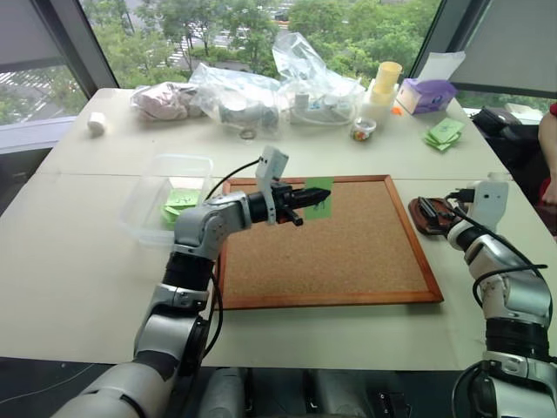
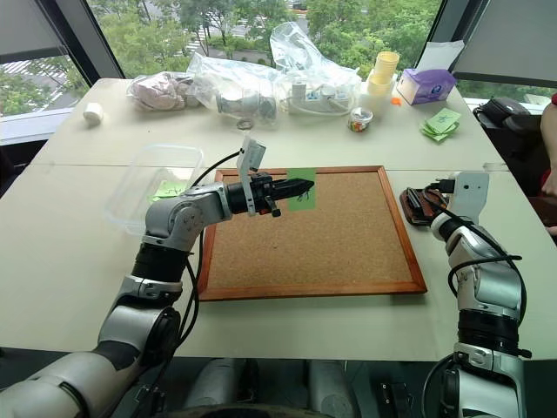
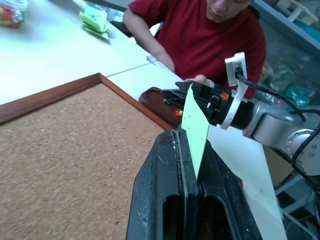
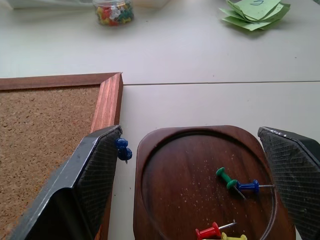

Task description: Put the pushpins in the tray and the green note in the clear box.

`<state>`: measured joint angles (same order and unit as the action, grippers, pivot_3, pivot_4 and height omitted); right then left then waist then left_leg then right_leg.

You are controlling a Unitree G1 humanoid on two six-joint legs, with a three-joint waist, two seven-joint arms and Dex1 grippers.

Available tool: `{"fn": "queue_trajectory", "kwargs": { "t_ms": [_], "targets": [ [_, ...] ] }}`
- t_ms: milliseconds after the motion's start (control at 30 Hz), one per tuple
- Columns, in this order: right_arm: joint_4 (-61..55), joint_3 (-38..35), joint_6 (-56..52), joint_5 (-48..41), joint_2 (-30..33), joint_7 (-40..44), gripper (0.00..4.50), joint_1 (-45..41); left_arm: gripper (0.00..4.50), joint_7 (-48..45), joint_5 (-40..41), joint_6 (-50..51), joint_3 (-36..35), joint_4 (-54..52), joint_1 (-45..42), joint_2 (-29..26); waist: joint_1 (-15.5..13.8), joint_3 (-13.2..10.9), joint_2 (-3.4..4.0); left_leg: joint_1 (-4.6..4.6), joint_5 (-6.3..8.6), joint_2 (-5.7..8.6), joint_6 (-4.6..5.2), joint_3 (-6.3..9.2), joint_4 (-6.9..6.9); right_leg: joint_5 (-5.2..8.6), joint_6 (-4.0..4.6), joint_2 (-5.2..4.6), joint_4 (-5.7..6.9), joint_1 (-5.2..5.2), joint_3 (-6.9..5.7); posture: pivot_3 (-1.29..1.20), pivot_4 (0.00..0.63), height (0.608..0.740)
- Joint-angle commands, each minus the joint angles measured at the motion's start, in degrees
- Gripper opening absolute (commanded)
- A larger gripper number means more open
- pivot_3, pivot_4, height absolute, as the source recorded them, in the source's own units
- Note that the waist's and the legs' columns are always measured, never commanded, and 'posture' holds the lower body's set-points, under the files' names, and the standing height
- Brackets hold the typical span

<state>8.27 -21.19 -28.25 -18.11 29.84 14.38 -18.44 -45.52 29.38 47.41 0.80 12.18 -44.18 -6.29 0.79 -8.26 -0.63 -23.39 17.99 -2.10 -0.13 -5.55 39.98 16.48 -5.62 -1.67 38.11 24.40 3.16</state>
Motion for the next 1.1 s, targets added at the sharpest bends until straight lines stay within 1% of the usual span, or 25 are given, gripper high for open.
{"fn": "queue_trajectory", "kwargs": {
  "t_ms": [33, 133, 333, 700, 933, 1000, 1033, 1100],
  "targets": [
    [1.15, 0.66, -0.30, 1.56, 1.13, -0.14, 4.44, -0.76, 0.00, 0.46, 1.65, 0.11, -0.41, -3.27, -0.14, 0.20, -0.03, 0.00, 0.00, 0.00, 0.00, 0.01, 0.00, 0.00, 0.00, 0.00, 0.00, -0.01, 0.00, 0.00, 0.00, 0.00, 0.150, 0.738],
    [2.44, 2.19, -1.82, 3.15, 1.69, -0.58, 4.44, -1.49, 0.00, 0.94, 1.83, -0.06, -0.23, -3.45, 0.01, 0.38, 0.08, 0.00, 0.00, 0.00, 0.00, 0.01, 0.00, -0.01, 0.00, 0.00, 0.00, -0.01, 0.00, 0.00, 0.00, 0.00, 0.150, 0.738],
    [3.16, 0.85, -2.21, 2.69, 1.19, -1.11, 4.44, -2.54, 0.00, 1.42, 1.94, -0.70, -0.17, -3.22, 0.16, 0.05, 0.15, 0.00, 0.00, 0.01, -0.02, 0.00, -0.03, 0.00, 0.00, 0.00, 0.00, 0.02, 0.00, 0.00, 0.00, 0.00, 0.150, 0.738],
    [-5.17, -4.20, -1.23, -5.88, -2.59, 0.50, 4.44, -2.83, 0.00, 1.47, 2.56, -0.67, -0.73, -3.38, 0.62, -1.08, 0.12, 0.00, 0.00, 0.01, -0.02, -0.01, -0.03, 0.00, 0.00, 0.00, 0.00, 0.02, 0.01, 0.00, 0.00, 0.00, 0.150, 0.738],
    [-5.51, -4.43, -0.96, -6.40, -2.46, -0.88, 4.44, -3.65, 0.00, 1.68, 2.89, -0.64, -1.26, -3.49, 0.50, -2.03, 0.10, 0.00, 0.00, 0.01, -0.01, 0.00, -0.03, 0.00, 0.00, 0.00, 0.00, 0.00, 0.00, 0.00, 0.00, 0.00, 0.150, 0.738],
    [-7.96, -2.61, -1.55, -6.77, -1.88, 1.29, 4.44, -3.04, 0.00, 1.88, 3.24, 0.03, -1.87, -4.82, 0.62, -3.16, 0.14, 0.00, 0.01, 0.01, -0.01, 0.00, -0.03, 0.00, 0.00, 0.00, 0.00, 0.00, 0.00, 0.00, 0.00, 0.00, 0.150, 0.738],
    [-14.71, 1.34, -5.52, -10.03, -0.76, 5.41, 4.44, -2.80, 0.00, 2.24, 3.23, 1.44, -2.85, -7.98, 0.76, -6.27, 0.30, -0.03, 0.06, 0.00, -0.01, 0.00, -0.03, 0.00, 0.00, 0.00, 0.00, 0.00, 0.00, 0.00, 0.00, 0.00, 0.150, 0.738],
    [-22.90, 5.81, -10.71, -14.10, 0.55, 10.11, 4.44, -2.55, 0.00, 2.89, 3.49, 3.16, -3.85, -11.86, 1.02, -10.13, 1.27, -0.14, 0.22, 0.00, -0.01, -0.12, -0.03, -0.08, -0.03, 0.00, 0.00, 0.06, 0.03, 0.08, 0.06, 0.00, 0.150, 0.738]
  ]
}}
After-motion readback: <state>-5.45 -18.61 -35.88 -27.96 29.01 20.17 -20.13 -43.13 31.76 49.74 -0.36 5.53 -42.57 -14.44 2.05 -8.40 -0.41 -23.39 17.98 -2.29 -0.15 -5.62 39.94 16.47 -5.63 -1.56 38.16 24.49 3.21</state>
